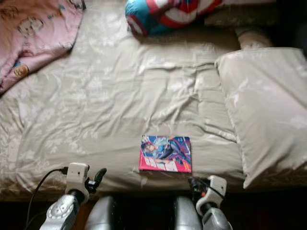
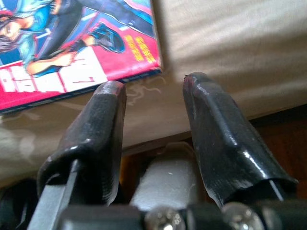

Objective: Clean up the room

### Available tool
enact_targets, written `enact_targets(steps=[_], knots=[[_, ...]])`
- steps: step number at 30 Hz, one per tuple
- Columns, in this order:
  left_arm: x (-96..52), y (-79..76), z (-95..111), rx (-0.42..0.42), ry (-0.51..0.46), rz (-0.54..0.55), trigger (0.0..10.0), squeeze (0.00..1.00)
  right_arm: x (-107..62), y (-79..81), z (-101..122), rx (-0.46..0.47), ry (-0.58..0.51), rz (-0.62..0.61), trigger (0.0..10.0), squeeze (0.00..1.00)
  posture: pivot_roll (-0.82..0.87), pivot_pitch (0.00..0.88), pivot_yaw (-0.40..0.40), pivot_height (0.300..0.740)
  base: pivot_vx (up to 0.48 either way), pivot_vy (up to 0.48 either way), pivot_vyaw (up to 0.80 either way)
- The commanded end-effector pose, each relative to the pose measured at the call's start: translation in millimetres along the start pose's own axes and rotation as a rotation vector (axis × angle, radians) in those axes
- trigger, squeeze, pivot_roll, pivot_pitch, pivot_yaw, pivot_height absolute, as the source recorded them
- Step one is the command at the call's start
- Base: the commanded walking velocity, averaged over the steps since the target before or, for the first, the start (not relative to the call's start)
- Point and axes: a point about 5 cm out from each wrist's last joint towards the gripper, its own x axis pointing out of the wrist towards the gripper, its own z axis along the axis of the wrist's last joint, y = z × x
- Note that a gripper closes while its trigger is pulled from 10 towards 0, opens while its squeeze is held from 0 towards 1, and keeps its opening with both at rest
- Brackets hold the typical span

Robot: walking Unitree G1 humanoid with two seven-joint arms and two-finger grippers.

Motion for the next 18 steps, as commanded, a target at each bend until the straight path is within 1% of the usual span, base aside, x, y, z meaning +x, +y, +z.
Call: enact_targets(steps=[1, 3, 4, 5, 6, 7, 8, 11, 12, 14, 15, 16, 17, 18], knots=[[-3.8, 13.6, -9, 0.017, 0.047, 0.031, 10.0, 0.0, -6.8, -12.1, -10, -0.003, 0.048, -0.063, 10.0, 0.0, 0.01, 0.145, 0.001, 0.732, 0.0, 0.0, 0.0], [-2.5, 17.3, -12, 0.022, 0.066, 0.033, 10.0, 0.0, -6.1, -14.6, -8, 0.007, 0.049, -0.081, 10.0, 0.0, 0.01, 0.133, 0.001, 0.74, 0.0, 0.0, 0.0], [-3.8, 19.7, -22, 0.017, 0.116, 0.043, 10.0, 0.0, -5.6, -14.9, -9, -0.017, 0.067, -0.085, 10.0, 0.0, 0.01, 0.115, 0.002, 0.74, 0.0, 0.0, 0.0], [-5.1, 20.4, -27, 0.013, 0.141, 0.049, 10.0, 0.0, -5.5, -14.9, -9, -0.031, 0.076, -0.085, 10.0, 0.0, 0.01, 0.115, 0.002, 0.74, 0.0, 0.0, 0.0], [-5.1, 20.4, -27, 0.013, 0.141, 0.049, 10.0, 0.0, -5.5, -14.9, -9, -0.031, 0.076, -0.085, 10.0, 0.0, 0.01, 0.115, 0.002, 0.74, 0.0, 0.0, 0.0], [-13.0, 21.2, -46, 0.002, 0.24, 0.079, 10.0, 0.0, -5.7, -15.4, -12, -0.071, 0.113, -0.099, 10.0, 0.0, 0.0, 0.093, 0.001, 0.74, 0.0, 0.0, 0.0], [-13.0, 21.2, -46, 0.002, 0.24, 0.079, 10.0, 0.0, -5.7, -15.4, -12, -0.071, 0.113, -0.099, 10.0, 0.0, 0.0, 0.093, 0.001, 0.74, 0.0, 0.0, 0.0], [-27.7, 19.9, -73, -0.016, 0.37, 0.117, 10.0, 0.0, -5.9, -15.1, -17, -0.122, 0.164, -0.118, 10.0, 0.0, 0.0, 0.081, -0.003, 0.74, 0.0, 0.0, 0.0], [-27.7, 19.9, -73, -0.016, 0.37, 0.117, 10.0, 0.0, -5.9, -15.1, -17, -0.122, 0.164, -0.118, 10.0, 0.0, 0.0, 0.081, -0.003, 0.74, 0.0, 0.0, 0.0], [-37.0, 16.6, -86, -0.016, 0.437, 0.119, 10.0, 0.0, -8.4, -15.9, -22, -0.134, 0.179, -0.13, 10.0, 0.0, -0.02, 0.069, -0.019, 0.74, 0.0, 0.0, 0.0], [-37.0, 16.6, -86, -0.016, 0.437, 0.119, 10.0, 0.0, -8.4, -15.9, -22, -0.134, 0.179, -0.13, 10.0, 0.0, -0.02, 0.069, -0.019, 0.74, 0.0, 0.0, 0.0], [-45.0, 12.8, -97, -0.024, 0.488, 0.124, 10.0, 0.0, -12.8, -17.8, -30, -0.153, 0.213, -0.139, 10.0, 0.0, -0.02, 0.07, -0.024, 0.74, 0.0, 0.0, 0.0], [-45.0, 12.8, -97, -0.024, 0.488, 0.124, 10.0, 0.0, -12.8, -17.8, -30, -0.153, 0.213, -0.139, 10.0, 0.0, -0.02, 0.07, -0.024, 0.74, 0.0, 0.0, 0.0], [-45.8, 9.5, -99, -0.04, 0.485, 0.127, 10.0, 0.0, -16.9, -19.4, -36, -0.163, 0.238, -0.132, 10.0, 0.0, -0.01, 0.068, -0.025, 0.74, 0.0, 0.0, 0.0]])
